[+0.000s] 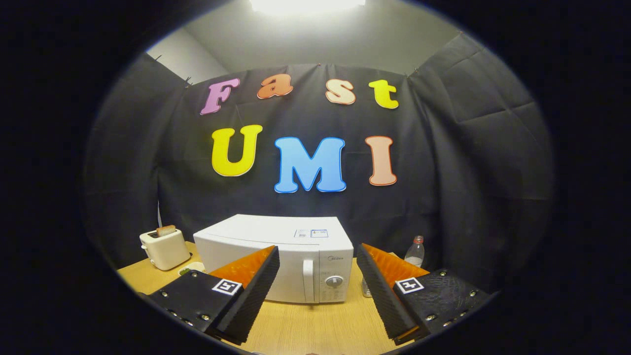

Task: Open the microwave, put the food inside, and close the microwave door.

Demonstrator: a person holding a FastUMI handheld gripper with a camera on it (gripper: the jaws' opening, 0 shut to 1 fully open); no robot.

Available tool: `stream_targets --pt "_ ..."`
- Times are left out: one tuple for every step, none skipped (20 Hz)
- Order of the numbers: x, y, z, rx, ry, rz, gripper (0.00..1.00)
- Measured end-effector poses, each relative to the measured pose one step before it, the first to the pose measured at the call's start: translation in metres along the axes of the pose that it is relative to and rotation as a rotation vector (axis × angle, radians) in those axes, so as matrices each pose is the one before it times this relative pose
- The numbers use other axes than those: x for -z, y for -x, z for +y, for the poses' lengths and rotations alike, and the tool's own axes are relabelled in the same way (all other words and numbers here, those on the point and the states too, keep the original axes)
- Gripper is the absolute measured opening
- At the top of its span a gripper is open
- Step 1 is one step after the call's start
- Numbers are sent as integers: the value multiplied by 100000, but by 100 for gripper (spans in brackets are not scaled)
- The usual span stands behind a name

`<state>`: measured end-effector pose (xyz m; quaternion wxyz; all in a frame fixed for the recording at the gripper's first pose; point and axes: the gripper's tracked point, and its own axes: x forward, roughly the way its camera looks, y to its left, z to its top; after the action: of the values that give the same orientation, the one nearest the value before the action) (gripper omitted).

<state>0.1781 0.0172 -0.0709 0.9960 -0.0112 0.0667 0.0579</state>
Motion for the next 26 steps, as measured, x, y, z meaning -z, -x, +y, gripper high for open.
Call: stream_targets --pt "479 -882 77 -645 -430 874 98" --pt "527 -998 160 -645 -371 768 98" --pt "493 -927 83 -528 -372 763 98" --pt "544 -977 155 -633 -206 972 98" --pt "410 -942 31 -372 -164 579 98" --pt "341 -855 -24 -178 -234 235 98" --pt "348 -848 -33 -177 -60 460 98" --pt "538 -864 -96 -90 -59 662 98" --pt "465 -799 -78 -204 -203 917 98" --pt "616 -787 -114 -169 -154 1137 98" --pt "565 -685 -191 73 18 1258 98" --pt "596 -671 -64 -160 178 1182 98" --pt "505 -617 -68 -161 372 1010 98" --pt "650 -681 -21 -103 555 1152 98" --pt "669 -538 6 -228 427 1442 98" --pt "745 -661 16 -289 250 1597 98" --pt "758 -616 192 -685 264 1960 97" --pt "675 -524 13 31 414 1424 95" --pt "546 -366 183 -926 137 1007 80" --pt "463 -371 191 -548 60 1020 80" --pt "439 -332 216 -701 237 955 80" --pt "636 -573 126 -148 413 868 80" --pt "105 68 229 -601 231 754 73" --pt "187 -326 612 -1904 -797 376 70" --pt "162 -225 407 -1645 -946 529 68" --pt "120 -207 172 -51 -29 274 68"
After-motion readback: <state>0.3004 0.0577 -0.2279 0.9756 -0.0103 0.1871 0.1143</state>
